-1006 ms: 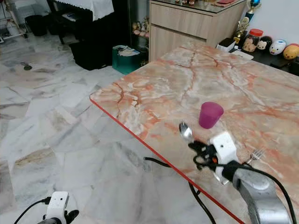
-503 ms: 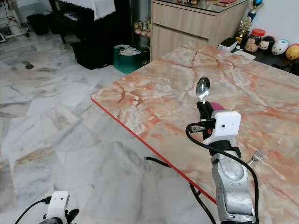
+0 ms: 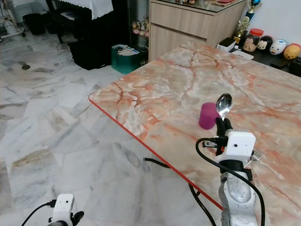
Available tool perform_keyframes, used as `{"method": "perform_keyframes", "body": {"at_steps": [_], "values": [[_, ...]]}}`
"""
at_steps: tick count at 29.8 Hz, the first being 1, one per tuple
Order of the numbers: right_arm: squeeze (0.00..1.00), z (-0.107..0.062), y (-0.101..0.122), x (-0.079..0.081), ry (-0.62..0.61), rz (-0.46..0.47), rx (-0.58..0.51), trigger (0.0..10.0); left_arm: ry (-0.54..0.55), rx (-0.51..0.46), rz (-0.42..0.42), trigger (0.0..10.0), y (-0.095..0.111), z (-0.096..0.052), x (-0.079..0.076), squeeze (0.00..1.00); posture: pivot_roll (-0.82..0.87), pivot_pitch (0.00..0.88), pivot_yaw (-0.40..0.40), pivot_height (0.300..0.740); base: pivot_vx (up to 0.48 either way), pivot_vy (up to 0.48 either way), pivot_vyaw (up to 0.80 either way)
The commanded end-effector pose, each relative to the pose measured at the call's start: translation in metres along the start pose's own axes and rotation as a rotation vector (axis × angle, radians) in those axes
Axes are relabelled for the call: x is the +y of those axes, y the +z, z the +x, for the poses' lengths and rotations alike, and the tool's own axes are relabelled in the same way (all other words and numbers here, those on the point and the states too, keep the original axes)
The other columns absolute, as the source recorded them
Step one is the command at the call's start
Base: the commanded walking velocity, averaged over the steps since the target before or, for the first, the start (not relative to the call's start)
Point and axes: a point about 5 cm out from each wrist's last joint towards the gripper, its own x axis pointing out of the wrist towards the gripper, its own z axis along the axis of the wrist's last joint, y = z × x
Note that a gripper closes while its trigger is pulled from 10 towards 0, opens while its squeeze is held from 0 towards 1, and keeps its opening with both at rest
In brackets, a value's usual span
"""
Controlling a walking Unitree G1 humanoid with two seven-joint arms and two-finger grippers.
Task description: Setting the table
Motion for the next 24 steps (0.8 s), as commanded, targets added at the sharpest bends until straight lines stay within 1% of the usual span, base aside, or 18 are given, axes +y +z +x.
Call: {"method": "perform_keyframes", "body": {"at_steps": [1, 4, 8, 11, 15, 24], "values": [[0.0, 0.0014, 0.0047, 0.0053, 0.002, 0.002, -0.027, 10.0, 0.0, 0.004, 0.006, 10.0, -0.0043, -0.0013, 0.001, 0.0, 0.03, 0.0, -0.041, 0.727, 0.0, 0.0, 0.0], [0.0, 0.0032, 0.0049, 0.0084, 0.01, 0.004, -0.03, 10.0, 0.002, 0.001, 0.006, 10.0, -0.0045, -0.0015, 0.0013, 0.0, 0.03, 0.0, -0.043, 0.727, 0.0, 0.0, 0.0], [0.0, 0.005, 0.0054, 0.0072, 0.002, 0.011, -0.033, 10.0, 0.003, 0.0, 0.007, 10.0, -0.0054, -0.0018, 0.001, 0.0, 0.03, 0.0, -0.044, 0.727, 0.0, 0.0, 0.0], [0.0, 0.006, 0.0052, 0.0066, -0.011, 0.033, -0.031, 10.0, 0.003, 0.0, 0.007, 10.0, -0.0058, -0.0018, 0.0004, 0.0, 0.03, 0.0, -0.045, 0.727, 0.0, 0.0, 0.0], [0.0, 0.0069, 0.0062, 0.0077, -0.01, 0.018, -0.031, 10.0, 0.001, -0.011, 0.004, 10.0, -0.0035, -0.0014, 0.0, 0.0, 0.03, 0.0, -0.043, 0.727, 0.0, 0.0, -0.8], [0.0, 0.0109, 0.007, 0.0089, -0.003, 0.023, -0.031, 10.0, -0.005, -0.031, 0.002, 10.0, 0.0037, 0.0005, -0.003, 0.0, 0.03, 0.0, -0.042, 0.727, 0.0, 0.0, -0.78]]}}
